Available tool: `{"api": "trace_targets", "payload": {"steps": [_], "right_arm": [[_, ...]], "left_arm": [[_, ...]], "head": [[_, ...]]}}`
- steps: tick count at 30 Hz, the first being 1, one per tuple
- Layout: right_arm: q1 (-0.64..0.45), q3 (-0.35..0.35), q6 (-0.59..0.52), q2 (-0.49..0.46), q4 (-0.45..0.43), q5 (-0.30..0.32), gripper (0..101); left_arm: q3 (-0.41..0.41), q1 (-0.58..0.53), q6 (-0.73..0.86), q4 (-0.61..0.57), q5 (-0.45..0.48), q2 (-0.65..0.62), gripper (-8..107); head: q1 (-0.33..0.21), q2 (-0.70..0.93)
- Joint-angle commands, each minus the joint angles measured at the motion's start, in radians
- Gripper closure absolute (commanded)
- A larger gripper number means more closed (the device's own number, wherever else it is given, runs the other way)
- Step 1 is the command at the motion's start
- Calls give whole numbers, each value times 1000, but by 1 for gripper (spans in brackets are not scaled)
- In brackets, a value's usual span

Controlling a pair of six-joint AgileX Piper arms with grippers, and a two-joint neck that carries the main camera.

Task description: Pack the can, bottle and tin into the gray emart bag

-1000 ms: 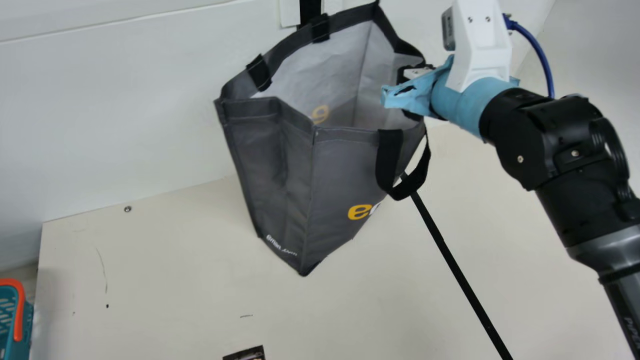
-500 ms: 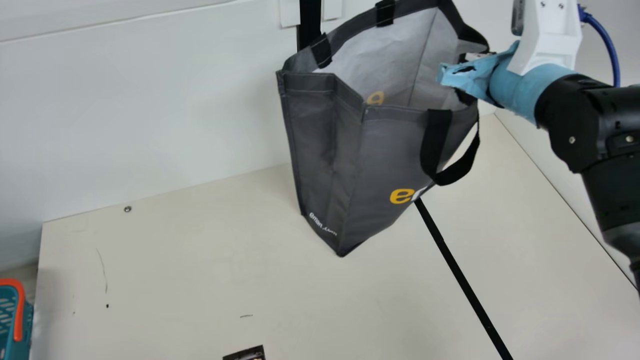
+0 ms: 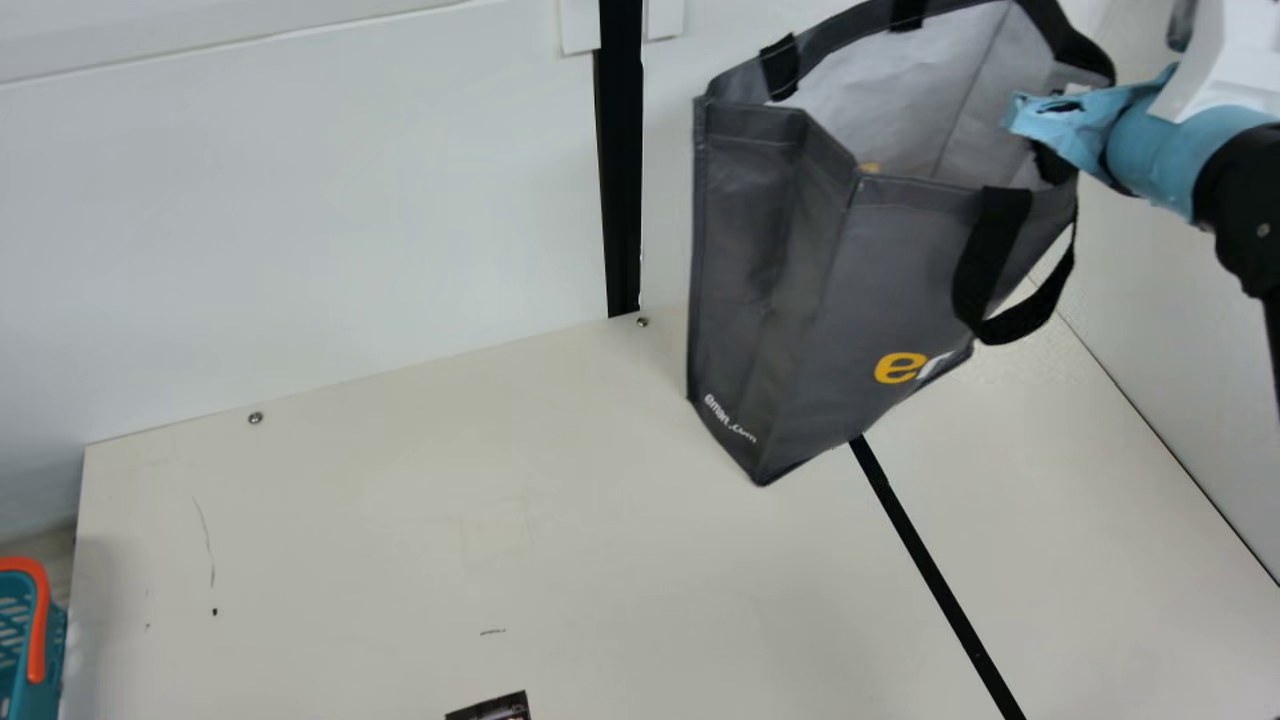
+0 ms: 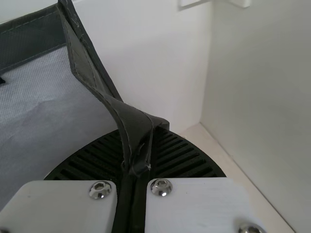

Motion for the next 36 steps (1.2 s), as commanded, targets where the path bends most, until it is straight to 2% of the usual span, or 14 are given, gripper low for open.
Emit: {"api": "trace_targets", "payload": {"steps": [1, 20, 36], "right_arm": [[-41, -13, -7, 10, 14, 2, 101], [-282, -167, -83, 143, 115, 51, 101], [-330, -273, -121, 193, 177, 96, 48]], "left_arm": [[0, 0, 0, 0, 0, 0, 9], [0, 0, 0, 0, 0, 0, 9], [0, 0, 0, 0, 0, 0, 9]], "head": [[-23, -1], [-23, -1], [-23, -1]]}}
